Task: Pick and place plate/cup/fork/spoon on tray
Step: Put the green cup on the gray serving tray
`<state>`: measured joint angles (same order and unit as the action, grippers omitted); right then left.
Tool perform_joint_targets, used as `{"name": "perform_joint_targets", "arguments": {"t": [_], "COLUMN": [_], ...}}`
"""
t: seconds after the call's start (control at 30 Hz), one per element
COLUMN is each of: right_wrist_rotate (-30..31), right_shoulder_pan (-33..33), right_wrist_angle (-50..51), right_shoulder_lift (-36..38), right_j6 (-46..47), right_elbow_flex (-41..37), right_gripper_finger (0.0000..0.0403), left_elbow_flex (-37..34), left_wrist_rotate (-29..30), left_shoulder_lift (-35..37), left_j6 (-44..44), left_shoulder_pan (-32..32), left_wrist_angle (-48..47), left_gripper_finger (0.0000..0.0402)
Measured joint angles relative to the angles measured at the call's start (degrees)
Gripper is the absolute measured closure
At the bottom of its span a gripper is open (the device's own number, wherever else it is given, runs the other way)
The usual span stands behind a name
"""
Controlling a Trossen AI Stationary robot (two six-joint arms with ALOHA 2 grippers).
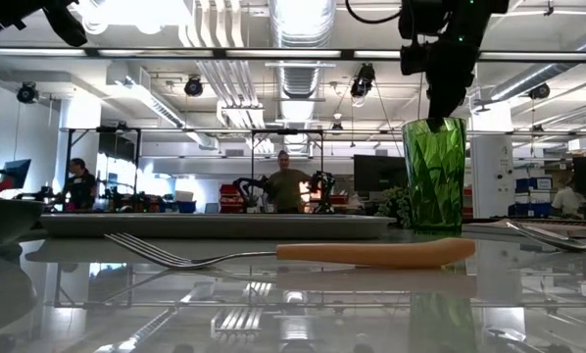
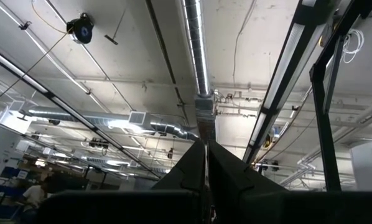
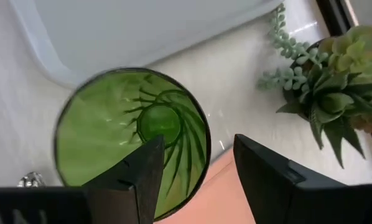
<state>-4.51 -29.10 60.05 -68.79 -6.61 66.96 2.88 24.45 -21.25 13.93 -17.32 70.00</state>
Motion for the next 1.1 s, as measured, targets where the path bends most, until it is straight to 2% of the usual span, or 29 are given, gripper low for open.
{"name": "perform_joint_targets", "arguments": {"t": [0.33,0.43,0.63,0.73,1.1], "right_wrist_rotate": [0.02,0.02,-0.12,-0.45,-0.44], "right_shoulder_pan": [-0.02,-0.02,-0.02,-0.02,-0.04], "right_wrist_angle": [-5.31,-5.06,-4.58,-3.01,4.99], "right_shoulder_lift": [0.00,0.00,0.00,0.00,-1.01], "right_j6": [0.64,1.39,2.25,2.27,7.60], "right_elbow_flex": [-5.99,-5.92,-4.77,-2.94,10.66], "right_gripper_finger": [0.0233,0.0264,0.0355,0.0388,0.0394], "left_elbow_flex": [-0.16,-0.16,-0.16,-0.16,-0.18], "left_wrist_rotate": [0.00,0.00,0.00,0.00,0.00], "left_shoulder_lift": [0.02,0.02,0.02,0.02,0.02], "left_j6": [0.00,0.00,0.00,0.00,0.00], "left_shoulder_pan": [0.00,0.00,0.01,0.00,0.02], "left_wrist_angle": [0.02,0.02,0.02,0.02,0.02], "left_gripper_finger": [0.0402,0.0402,0.0402,0.0402,0.0402]}}
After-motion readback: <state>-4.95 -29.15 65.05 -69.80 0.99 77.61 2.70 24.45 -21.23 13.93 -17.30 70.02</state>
